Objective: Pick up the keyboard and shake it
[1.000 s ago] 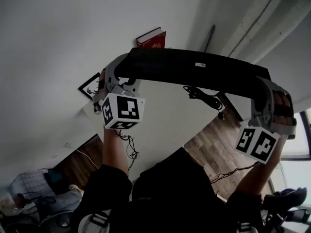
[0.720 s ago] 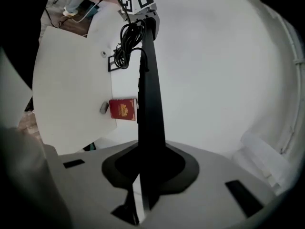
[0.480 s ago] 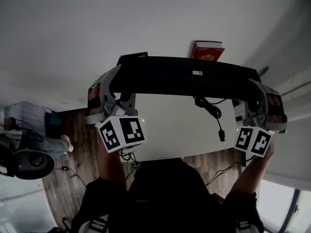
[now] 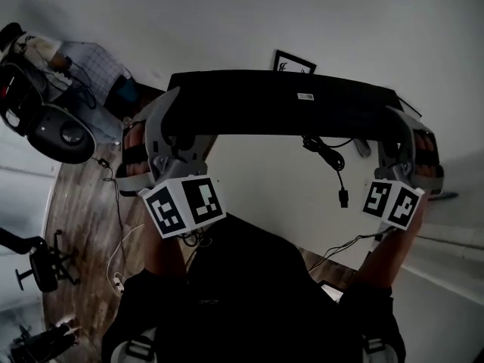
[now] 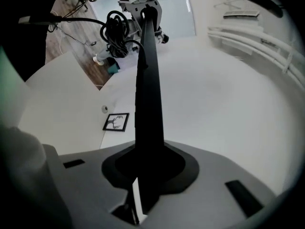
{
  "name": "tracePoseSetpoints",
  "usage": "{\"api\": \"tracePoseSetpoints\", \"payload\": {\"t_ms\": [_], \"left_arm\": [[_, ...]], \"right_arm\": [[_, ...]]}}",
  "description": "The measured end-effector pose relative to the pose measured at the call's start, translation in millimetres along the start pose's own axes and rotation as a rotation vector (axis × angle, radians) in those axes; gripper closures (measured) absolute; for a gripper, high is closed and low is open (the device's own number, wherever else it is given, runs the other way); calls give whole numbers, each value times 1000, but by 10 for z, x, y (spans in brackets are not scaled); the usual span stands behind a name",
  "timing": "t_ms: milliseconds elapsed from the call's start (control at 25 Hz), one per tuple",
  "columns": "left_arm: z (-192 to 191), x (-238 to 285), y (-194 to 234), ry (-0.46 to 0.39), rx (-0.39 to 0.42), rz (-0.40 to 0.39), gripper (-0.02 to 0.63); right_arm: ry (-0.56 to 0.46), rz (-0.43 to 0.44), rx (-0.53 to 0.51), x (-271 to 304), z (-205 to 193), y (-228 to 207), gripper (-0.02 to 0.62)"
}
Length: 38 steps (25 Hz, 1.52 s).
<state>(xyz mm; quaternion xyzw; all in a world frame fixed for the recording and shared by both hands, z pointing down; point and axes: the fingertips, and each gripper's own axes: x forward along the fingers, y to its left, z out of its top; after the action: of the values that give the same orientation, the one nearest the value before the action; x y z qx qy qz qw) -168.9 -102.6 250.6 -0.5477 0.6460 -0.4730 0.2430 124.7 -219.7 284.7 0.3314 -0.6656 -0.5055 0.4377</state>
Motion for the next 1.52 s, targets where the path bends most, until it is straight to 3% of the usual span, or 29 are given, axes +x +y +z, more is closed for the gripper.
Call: {"api": "tracePoseSetpoints", "payload": {"t_ms": [120, 320, 440, 600, 720, 960, 1200, 1360, 1520], "left_arm": [[-210, -317, 188, 98, -8, 52, 445], [-920, -977, 478, 315, -30, 148, 446], [-980, -1361, 527, 417, -3, 218, 446], [-911, -1627, 590, 467, 30, 261, 446], [-999, -1506, 591, 458, 22, 239, 446], [-1017, -874, 385, 267, -23, 90, 449], [-466, -151, -57, -20, -15, -130, 449], [-210, 189, -483, -189, 18, -286, 448], [223, 191, -955, -332, 60, -459, 440]], "right_arm": [[-110, 4, -12, 81, 331, -79, 512], [-332, 36, -55, 289, 1338, -25, 512], [-433, 42, -72, 301, 1621, 36, 512], [-501, 46, -62, 299, 1787, 20, 512], [-469, 51, -59, 341, 1794, 53, 512], [-246, 65, -76, 229, 1311, 76, 512], [56, 120, -42, -218, 418, 177, 512], [195, 226, 26, -488, 49, 505, 512], [258, 406, 144, -1024, -407, 830, 512]]}}
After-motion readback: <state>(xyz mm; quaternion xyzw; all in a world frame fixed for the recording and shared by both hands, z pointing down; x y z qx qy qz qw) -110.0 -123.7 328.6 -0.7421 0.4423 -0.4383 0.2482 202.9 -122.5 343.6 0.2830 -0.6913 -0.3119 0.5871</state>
